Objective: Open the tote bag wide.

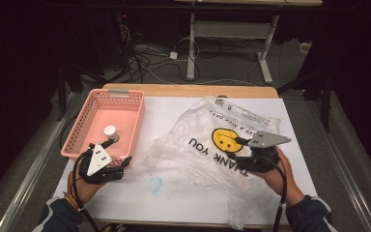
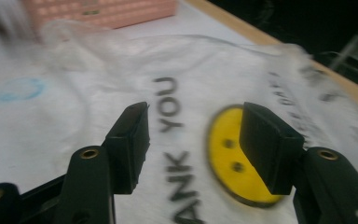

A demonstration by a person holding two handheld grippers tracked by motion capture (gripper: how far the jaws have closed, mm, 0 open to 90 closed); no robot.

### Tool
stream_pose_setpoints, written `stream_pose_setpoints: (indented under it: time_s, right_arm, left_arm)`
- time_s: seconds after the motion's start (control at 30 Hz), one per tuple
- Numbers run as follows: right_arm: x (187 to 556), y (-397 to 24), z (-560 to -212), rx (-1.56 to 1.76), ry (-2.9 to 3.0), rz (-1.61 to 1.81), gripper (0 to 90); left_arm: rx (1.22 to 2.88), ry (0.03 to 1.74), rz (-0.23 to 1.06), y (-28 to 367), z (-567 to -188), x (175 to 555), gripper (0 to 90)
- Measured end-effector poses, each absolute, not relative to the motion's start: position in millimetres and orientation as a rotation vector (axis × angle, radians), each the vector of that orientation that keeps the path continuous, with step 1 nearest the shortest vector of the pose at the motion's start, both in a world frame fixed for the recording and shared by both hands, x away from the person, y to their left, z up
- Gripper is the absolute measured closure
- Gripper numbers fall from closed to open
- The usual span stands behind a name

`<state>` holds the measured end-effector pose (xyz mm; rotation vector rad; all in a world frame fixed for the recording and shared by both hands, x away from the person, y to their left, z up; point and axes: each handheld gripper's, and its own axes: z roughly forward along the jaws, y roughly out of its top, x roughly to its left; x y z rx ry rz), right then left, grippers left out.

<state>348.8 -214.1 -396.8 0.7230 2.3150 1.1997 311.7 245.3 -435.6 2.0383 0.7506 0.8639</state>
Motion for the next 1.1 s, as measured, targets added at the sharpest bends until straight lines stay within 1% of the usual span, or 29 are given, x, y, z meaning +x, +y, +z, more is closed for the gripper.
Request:
stream_pose_setpoints:
  time_s: [0.03, 0.07, 0.1, 0.13, 0.17, 0.23, 0.3, 0.4, 0.47, 0.57, 0.6, 0.67, 0.7, 0.73, 0.77, 0.8, 0.83, 0.9, 1.1]
  right_arm:
    - [349, -214, -397, 0.723, 2.315, 1.200, 45.2]
    - [344, -198, -407, 0.669, 2.329, 1.179, 45.0]
    - [344, -194, -411, 0.661, 2.343, 1.190, 42.9]
    - [344, -189, -415, 0.646, 2.379, 1.202, 38.8]
    - [344, -189, -415, 0.646, 2.379, 1.202, 38.8]
    - [344, -177, -422, 0.614, 2.433, 1.182, 29.4]
    - [340, -166, -429, 0.543, 2.486, 1.167, 24.1]
    - [337, -151, -439, 0.488, 2.549, 1.088, 21.6]
    - [338, -146, -444, 0.481, 2.590, 1.054, 23.2]
    - [343, -138, -458, 0.490, 2.653, 0.947, 40.2]
    - [346, -137, -462, 0.502, 2.662, 0.933, 47.4]
    - [351, -137, -470, 0.526, 2.696, 0.886, 56.7]
    - [354, -139, -470, 0.555, 2.717, 0.931, 65.3]
    - [357, -140, -470, 0.575, 2.726, 0.932, 69.6]
    - [358, -140, -469, 0.584, 2.722, 0.924, 75.9]
    - [360, -141, -469, 0.621, 2.714, 0.923, 84.2]
    - [361, -141, -469, 0.629, 2.712, 0.928, 87.6]
    - [362, -140, -469, 0.633, 2.690, 0.921, 89.9]
    - [366, -138, -465, 0.638, 2.626, 0.952, 90.0]
  left_arm:
    - [2.043, 0.748, 0.863, 245, -436, 312, 20.6]
    - [2.044, 0.745, 0.862, 245, -436, 311, 20.6]
    - [2.044, 0.744, 0.862, 244, -436, 311, 20.6]
    - [2.047, 0.753, 0.848, 244, -437, 310, 20.6]
    - [2.048, 0.754, 0.845, 244, -437, 310, 20.6]
    - [2.059, 0.751, 0.844, 243, -438, 310, 20.5]
    - [2.060, 0.750, 0.842, 243, -438, 310, 20.6]
    - [2.066, 0.752, 0.839, 243, -439, 311, 20.5]
    - [2.071, 0.751, 0.840, 242, -439, 311, 20.5]
    - [2.080, 0.748, 0.841, 241, -440, 311, 20.6]
    - [2.081, 0.747, 0.841, 241, -440, 311, 20.6]
    - [2.084, 0.745, 0.842, 241, -440, 311, 20.6]
    - [2.083, 0.743, 0.841, 242, -440, 311, 20.6]
    - [2.083, 0.744, 0.840, 242, -440, 311, 20.6]
    - [2.086, 0.743, 0.839, 242, -440, 311, 20.6]
    - [2.088, 0.741, 0.838, 242, -440, 311, 20.6]
    - [2.090, 0.739, 0.839, 242, -440, 311, 20.6]
    - [2.097, 0.729, 0.844, 242, -440, 310, 20.6]
    - [2.094, 0.737, 0.839, 244, -440, 313, 20.6]
